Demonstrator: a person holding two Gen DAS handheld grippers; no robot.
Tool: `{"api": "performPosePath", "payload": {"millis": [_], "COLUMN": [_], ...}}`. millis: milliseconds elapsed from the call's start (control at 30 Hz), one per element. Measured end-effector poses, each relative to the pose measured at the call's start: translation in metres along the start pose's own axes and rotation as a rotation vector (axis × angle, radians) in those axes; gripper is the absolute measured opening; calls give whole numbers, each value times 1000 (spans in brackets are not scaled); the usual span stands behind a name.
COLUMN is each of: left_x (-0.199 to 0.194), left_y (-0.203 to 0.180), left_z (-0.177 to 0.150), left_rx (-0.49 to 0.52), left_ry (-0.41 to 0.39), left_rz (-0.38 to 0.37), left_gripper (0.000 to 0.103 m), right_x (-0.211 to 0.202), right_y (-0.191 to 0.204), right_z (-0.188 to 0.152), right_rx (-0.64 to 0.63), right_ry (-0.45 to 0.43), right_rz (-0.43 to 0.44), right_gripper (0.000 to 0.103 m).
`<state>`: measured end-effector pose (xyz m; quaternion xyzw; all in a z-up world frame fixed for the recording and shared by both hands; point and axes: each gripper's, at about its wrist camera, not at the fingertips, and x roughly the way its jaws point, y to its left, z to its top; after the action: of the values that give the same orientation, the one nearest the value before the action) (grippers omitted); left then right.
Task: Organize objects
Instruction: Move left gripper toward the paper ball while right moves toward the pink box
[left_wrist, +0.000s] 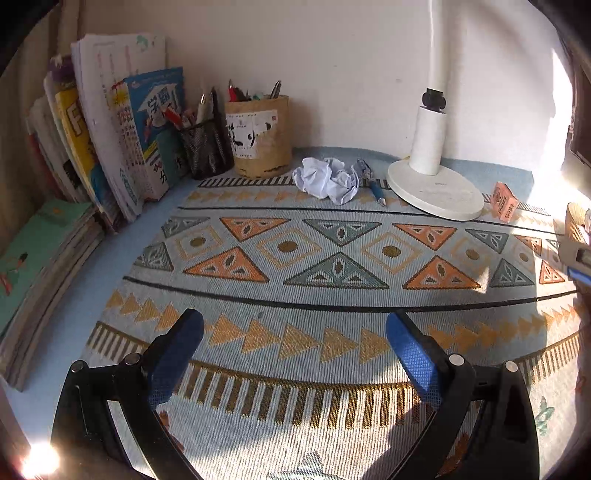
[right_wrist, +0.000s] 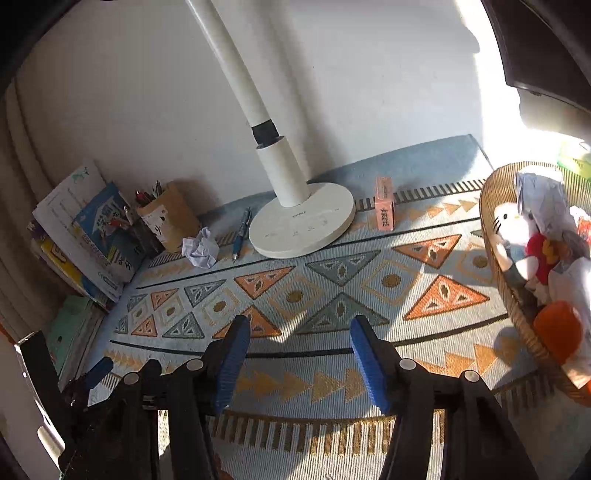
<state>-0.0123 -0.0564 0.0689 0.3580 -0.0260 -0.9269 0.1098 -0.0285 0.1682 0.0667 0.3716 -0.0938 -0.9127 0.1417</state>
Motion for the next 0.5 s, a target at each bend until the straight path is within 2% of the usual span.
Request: {"api": "performPosePath", "payload": {"millis": [100,133,267,300,400,500], "left_x": [2,7,37,46,73,92], "left_y": [-10,-10,-10,-8,-2,-5], "left_z": [34,44,77,84,102,112], "left_rx": [103,117,119,106,43,53], "left_ry": [-49,-48,-53,-44,2,14], "left_rz": [-15,-26,-58,-70,-103,-8], "left_gripper": [100,100,99,99,99,99], "right_x": [11,18,55,65,95,117], "right_y": [13,12,-4,-10,-23,-33], "right_z": [39,51,90,96,108,112], "right_rx": [-82,-80,-20,-5,38,75], "right_ry": [-98,-108,-99,-87,-37,22], "right_rz": [-228,-262,-220,-182,-57,7], "right_gripper": [55,52,42,39,38,38]}}
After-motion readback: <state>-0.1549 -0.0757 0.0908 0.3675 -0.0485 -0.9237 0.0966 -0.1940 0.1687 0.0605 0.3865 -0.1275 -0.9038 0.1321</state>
